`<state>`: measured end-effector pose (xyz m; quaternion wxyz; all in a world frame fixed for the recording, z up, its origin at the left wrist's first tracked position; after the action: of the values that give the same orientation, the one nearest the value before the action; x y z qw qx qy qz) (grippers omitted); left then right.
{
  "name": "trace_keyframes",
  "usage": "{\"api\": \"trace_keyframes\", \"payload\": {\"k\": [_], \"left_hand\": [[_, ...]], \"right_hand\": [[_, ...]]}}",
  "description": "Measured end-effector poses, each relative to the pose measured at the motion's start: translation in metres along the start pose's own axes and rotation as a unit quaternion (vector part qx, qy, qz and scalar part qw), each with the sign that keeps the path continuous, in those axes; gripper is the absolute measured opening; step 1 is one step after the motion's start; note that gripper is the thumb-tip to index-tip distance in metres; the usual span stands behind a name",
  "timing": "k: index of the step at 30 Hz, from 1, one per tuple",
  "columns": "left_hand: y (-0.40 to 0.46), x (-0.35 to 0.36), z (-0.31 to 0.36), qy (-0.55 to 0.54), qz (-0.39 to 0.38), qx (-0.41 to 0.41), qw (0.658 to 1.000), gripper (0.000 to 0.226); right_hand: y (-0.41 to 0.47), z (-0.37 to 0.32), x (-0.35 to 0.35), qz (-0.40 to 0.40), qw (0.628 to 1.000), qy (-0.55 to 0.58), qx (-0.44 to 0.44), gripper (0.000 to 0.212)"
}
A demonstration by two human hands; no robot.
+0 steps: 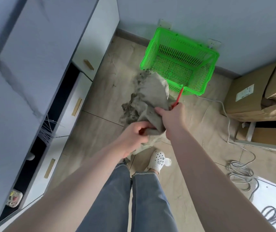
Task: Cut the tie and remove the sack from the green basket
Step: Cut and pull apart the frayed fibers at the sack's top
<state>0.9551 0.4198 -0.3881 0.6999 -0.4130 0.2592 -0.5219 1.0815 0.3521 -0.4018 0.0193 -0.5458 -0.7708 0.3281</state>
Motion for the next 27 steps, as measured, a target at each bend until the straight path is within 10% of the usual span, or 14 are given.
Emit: {"api": "trace_keyframes", "payload": {"k": [6,12,18,23,27], "left_hand": [[0.017,-0.057,-0.008,-0.336,0.236,-0.138,0.901,0.044],[0.022,-0.045,0.024,-0.095,0.073,-0.191,0.974,0.115],[0.019,-0.008,0.015,0.073,0.013,-0.041,0.996,0.064],[-0.013,0.016,-0.012,0.088,-0.068,-0.020,0.994,0.049],[-0.022,-0.001,-0.014,0.123,-0.095,-0.057,0.986,0.036]], "right_hand": [[-0.033,0.033,-0.022,-0.058,0.991,0.117,0.033,0.031],[-0.056,0.062,-0.033,-0.165,0.983,0.042,0.073,0.028],[-0.010,0.007,-0.056,0.067,0.994,-0.074,-0.040,0.020],[0.007,-0.014,-0.024,-0.021,0.986,-0.160,-0.053,0.061],[0.004,0.010,-0.018,0.014,0.985,-0.166,-0.040,0.049]]}}
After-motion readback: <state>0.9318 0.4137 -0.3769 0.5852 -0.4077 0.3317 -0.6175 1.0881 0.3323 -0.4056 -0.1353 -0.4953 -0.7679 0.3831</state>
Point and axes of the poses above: each hand's wrist, its own y-axis towards the middle knuckle, its own x-axis out of the palm, z = x × y, the point moved 2 cm from there along y, towards the middle knuckle, and after that the axes turned 10 degrees about -x, right-handed, at the moved point
